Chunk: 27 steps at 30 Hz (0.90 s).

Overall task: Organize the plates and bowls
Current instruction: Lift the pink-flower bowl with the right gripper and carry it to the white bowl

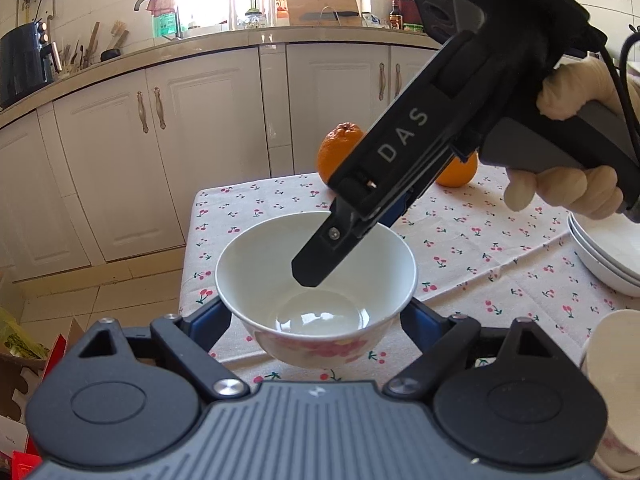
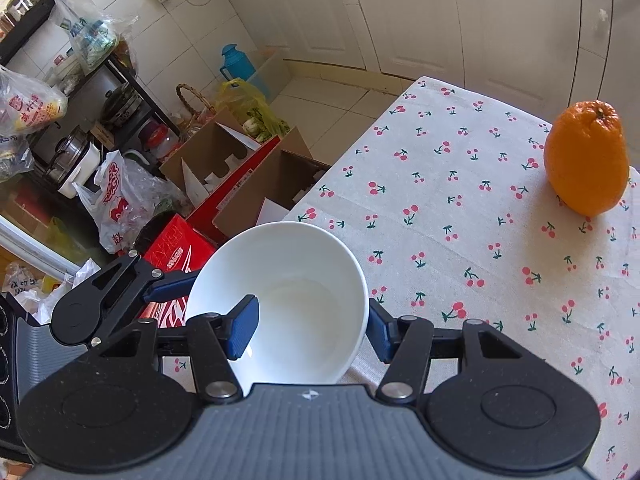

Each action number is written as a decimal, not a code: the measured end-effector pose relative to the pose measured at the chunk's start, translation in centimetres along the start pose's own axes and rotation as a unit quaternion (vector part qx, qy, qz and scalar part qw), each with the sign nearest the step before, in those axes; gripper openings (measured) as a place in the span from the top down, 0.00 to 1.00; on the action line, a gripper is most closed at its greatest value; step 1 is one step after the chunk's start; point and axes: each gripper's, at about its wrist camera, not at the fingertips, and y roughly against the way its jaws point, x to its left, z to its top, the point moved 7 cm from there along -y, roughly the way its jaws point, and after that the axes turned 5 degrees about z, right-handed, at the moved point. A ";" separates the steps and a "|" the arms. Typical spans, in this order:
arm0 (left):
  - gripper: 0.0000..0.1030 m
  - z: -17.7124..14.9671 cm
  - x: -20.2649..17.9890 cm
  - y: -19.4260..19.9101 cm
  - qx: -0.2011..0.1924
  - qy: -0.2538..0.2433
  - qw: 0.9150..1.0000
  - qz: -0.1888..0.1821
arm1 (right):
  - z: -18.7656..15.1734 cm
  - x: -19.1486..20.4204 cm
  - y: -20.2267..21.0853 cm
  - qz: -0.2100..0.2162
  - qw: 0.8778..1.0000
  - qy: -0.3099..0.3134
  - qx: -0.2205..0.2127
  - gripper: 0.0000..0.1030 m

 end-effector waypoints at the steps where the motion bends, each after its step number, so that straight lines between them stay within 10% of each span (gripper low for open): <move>1: 0.12 0.1 -0.2 0.3 -0.002 -0.002 1.000 0.000 | -0.2 0.1 0.5 0.001 1.000 0.000 -0.004 0.39; 27: 0.12 1.5 -8.3 8.5 -0.019 -0.028 0.999 -0.036 | -8.7 3.5 12.4 -0.007 0.997 0.012 -0.074 0.38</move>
